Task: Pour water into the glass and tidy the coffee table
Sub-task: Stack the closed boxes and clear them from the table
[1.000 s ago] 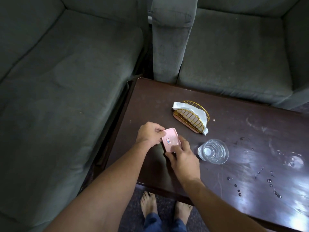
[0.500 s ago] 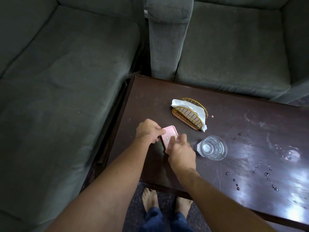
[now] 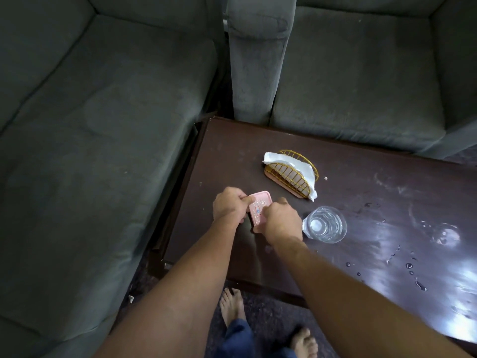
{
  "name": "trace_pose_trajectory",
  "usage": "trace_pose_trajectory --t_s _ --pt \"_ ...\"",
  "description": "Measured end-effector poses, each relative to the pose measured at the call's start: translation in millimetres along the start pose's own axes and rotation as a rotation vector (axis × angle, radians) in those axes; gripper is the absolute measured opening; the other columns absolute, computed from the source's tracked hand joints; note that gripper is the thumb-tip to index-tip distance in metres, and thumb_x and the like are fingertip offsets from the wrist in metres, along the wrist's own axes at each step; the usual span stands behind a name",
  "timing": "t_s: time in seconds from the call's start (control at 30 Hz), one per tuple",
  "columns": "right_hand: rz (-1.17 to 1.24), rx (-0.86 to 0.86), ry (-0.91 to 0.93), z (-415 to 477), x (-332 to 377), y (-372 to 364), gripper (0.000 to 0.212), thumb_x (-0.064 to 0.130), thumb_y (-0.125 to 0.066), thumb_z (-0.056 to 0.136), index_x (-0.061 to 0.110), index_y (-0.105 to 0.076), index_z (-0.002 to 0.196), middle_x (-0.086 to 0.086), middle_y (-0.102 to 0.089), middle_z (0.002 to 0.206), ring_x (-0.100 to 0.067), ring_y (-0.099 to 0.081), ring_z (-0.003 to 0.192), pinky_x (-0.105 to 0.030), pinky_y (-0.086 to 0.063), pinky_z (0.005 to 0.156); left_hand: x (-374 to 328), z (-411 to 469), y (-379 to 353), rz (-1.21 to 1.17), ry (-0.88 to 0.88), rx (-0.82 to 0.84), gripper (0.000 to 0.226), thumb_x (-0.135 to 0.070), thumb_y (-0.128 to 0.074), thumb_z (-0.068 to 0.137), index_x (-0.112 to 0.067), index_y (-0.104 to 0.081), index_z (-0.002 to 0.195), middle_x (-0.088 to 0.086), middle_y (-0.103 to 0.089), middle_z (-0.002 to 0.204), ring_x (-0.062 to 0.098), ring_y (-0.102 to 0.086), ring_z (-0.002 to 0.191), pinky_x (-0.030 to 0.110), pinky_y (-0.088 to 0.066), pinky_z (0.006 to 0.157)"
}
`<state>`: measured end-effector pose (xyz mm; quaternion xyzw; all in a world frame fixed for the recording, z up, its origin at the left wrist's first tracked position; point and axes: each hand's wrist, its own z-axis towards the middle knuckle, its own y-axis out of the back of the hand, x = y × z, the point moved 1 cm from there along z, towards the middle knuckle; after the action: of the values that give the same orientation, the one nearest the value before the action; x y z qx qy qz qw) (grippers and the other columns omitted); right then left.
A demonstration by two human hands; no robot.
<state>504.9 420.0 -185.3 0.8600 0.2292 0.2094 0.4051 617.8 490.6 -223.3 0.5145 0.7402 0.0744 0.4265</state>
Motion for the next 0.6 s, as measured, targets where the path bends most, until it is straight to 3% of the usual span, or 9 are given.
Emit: trace_pose_trajectory --t_s 0.13,0.27,0.43,0.6 --pt "0.010 -0.020 0.072 -3.4 -8.8 -3.4 0.050 0.050 -0.075 0.084 0.019 -0.068 0.123 -0.007 -0.048 0.109 -0.033 -0.064 0.101 -0.035 -0.052 0.082 20.8 -18.8 -19.2 -0.331 0.080 0.024 0.018 -0.024 -0.082 0.086 -0.020 -0.076 0.103 0.005 -0.079 0.089 0.022 -0.078 0.075 0.043 -0.066 0.067" --pt "0.248 -0.095 0.133 -12.9 -19.0 8.0 0.035 0.040 -0.063 0.095 0.021 -0.072 0.123 -0.012 -0.061 0.123 -0.033 -0.063 0.111 -0.036 -0.051 0.094 24.3 -36.7 -26.0 -0.507 0.050 -0.030 0.028 -0.015 -0.074 0.092 -0.022 -0.073 0.119 0.007 -0.079 0.094 0.021 -0.077 0.075 0.037 -0.065 0.065" --pt "0.545 -0.249 0.157 -36.1 -36.1 50.6 0.030 0.016 -0.058 0.096 0.021 -0.076 0.121 -0.009 -0.071 0.126 -0.030 -0.064 0.117 -0.030 -0.047 0.098 -27.9 -62.3 -5.4 -0.464 -0.101 -0.080 0.034 -0.016 -0.074 0.093 -0.016 -0.071 0.127 0.009 -0.078 0.097 0.018 -0.076 0.072 0.033 -0.063 0.062" --pt "0.641 -0.387 0.137 -58.2 -84.9 126.7 0.035 0.012 -0.064 0.090 0.025 -0.077 0.120 -0.009 -0.074 0.120 -0.030 -0.067 0.112 -0.029 -0.049 0.091 -119.8 -102.0 -5.6 -0.397 -0.258 -0.041 0.036 -0.016 -0.073 0.093 -0.015 -0.069 0.129 0.007 -0.078 0.094 0.012 -0.071 0.062 0.027 -0.059 0.055"
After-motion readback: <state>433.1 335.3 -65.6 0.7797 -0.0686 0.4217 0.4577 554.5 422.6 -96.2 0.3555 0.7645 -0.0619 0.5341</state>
